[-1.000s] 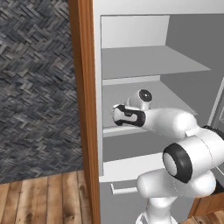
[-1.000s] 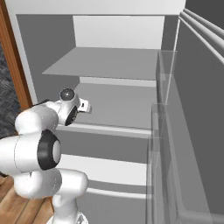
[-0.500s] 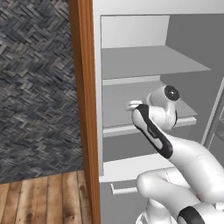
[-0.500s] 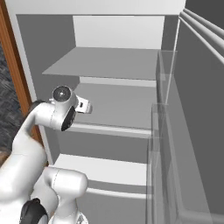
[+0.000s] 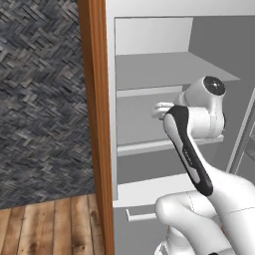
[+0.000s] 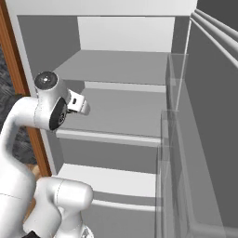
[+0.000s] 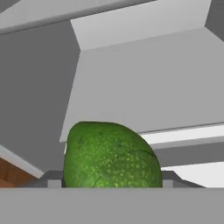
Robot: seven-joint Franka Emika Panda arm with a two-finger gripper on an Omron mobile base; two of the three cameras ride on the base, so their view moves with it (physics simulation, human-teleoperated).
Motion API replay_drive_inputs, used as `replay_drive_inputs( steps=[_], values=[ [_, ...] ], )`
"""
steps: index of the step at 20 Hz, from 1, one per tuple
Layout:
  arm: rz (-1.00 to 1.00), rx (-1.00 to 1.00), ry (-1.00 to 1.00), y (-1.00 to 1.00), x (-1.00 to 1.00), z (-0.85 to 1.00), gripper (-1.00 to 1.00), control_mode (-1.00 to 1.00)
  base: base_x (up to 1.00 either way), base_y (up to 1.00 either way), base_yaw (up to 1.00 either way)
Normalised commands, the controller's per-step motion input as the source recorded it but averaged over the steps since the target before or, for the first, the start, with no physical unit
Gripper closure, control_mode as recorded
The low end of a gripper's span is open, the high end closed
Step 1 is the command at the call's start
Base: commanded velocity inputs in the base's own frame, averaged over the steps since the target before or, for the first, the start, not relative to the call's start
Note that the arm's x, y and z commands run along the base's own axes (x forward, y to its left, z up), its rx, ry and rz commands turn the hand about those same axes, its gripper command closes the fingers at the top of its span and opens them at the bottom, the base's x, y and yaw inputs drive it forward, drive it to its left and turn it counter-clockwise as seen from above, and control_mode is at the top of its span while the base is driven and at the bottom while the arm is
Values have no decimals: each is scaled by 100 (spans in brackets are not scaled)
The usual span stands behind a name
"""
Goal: Open the fridge, remove the apple, avocado, and fish, and place them on any counter.
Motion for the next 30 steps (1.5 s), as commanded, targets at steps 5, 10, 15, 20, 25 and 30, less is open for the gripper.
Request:
replay_drive_inputs(
  steps=[5,10,15,20,25,30],
  values=[
    [-11,0,4,-16,-72,35,100,-100,0,0,0],
    [-4,0,-1,-13,-62,16,100,-100,0,0,0],
    [-1,0,-1,0,-12,4,100,-100,0,0,0],
    [0,0,0,0,0,0,100,-100,0,0,0],
    [0,0,0,0,-1,0,100,100,-20,14,2],
    [0,0,0,0,0,0,100,100,-60,51,74]
  ],
)
